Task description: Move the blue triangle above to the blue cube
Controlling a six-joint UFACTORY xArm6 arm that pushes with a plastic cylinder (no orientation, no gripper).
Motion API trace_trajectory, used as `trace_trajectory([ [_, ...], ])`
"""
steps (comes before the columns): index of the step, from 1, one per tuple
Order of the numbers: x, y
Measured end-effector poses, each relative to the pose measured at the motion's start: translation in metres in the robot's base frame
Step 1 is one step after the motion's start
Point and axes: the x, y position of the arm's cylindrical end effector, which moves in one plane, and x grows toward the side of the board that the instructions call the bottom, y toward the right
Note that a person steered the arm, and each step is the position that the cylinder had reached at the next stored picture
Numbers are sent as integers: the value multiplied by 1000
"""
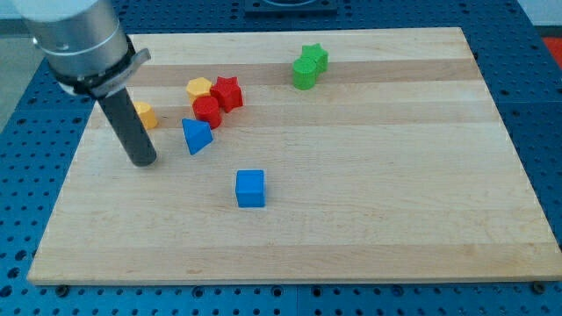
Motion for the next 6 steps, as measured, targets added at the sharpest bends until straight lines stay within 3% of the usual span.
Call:
trace_trajectory([
  [2,-40,13],
  [4,-40,79],
  [6,-19,90],
])
